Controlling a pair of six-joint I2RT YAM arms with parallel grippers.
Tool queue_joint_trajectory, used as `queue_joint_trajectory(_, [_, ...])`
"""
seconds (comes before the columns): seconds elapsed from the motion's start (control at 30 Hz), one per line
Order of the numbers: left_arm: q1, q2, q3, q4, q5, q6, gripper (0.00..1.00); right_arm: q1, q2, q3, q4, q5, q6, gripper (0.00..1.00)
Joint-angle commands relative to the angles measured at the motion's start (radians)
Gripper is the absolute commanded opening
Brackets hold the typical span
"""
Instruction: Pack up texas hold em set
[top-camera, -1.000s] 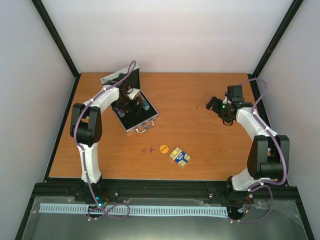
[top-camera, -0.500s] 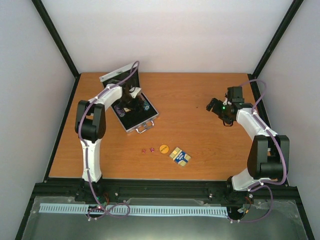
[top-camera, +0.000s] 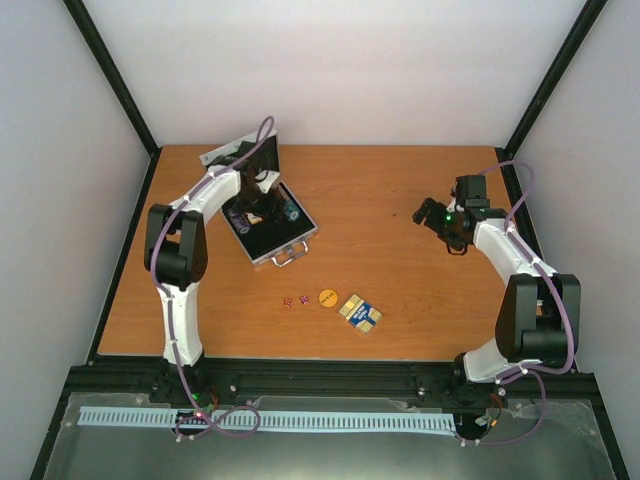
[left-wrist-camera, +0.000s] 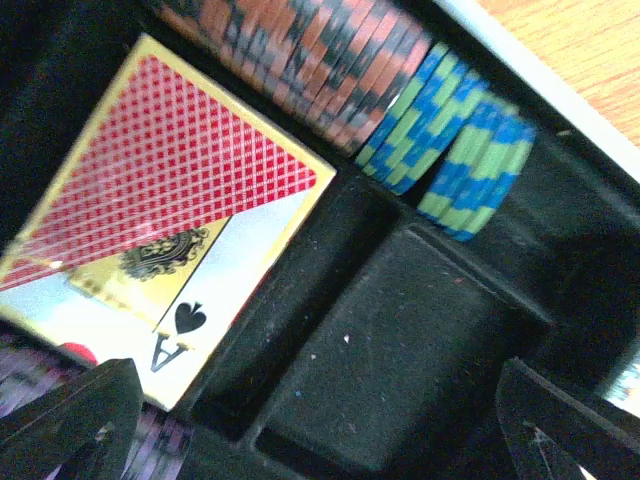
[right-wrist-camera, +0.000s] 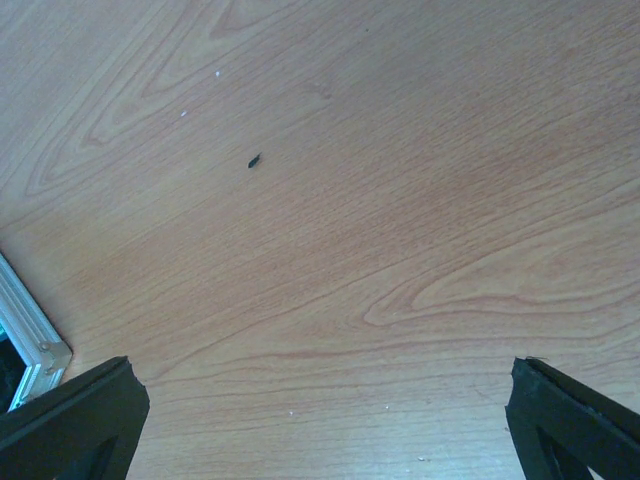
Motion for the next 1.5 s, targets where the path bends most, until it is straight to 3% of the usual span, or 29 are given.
queue_joint_trajectory(0.0, [-0.009, -0.129, 0.015, -0.025, 0.023, -0.003, 1.0, -0.01, -0.035, -0.015, 0.008, -0.009, -0.003, 1.0])
queue_joint_trajectory(0.47, [-0.118, -0.285, -0.178, -0.015, 0.038, 0.039, 1.0, -0.011, -0.053, -0.023, -0.062, -0.004, -0.054, 1.0])
queue_joint_trajectory(0.9, [-0.173, -0.418, -0.235, -0.009, 0.049, -0.019, 1.0, 0.026, -0.1, -0.022, -0.171, 0.032, -0.116, 1.0])
queue_joint_trajectory(1.17, [-0.216, -0.574, -0.335, -0.001, -0.001, -0.1, 1.0, 0.2, -0.164, -0.08, -0.263, 0.083, -0.153, 1.0])
queue_joint_trajectory(1.47, [-0.216, -0.675, -0.385, -0.039, -0.136, -0.183, 1.0, 0.521, -0.195, -0.133, -0.312, 0.097, -0.193, 0.99])
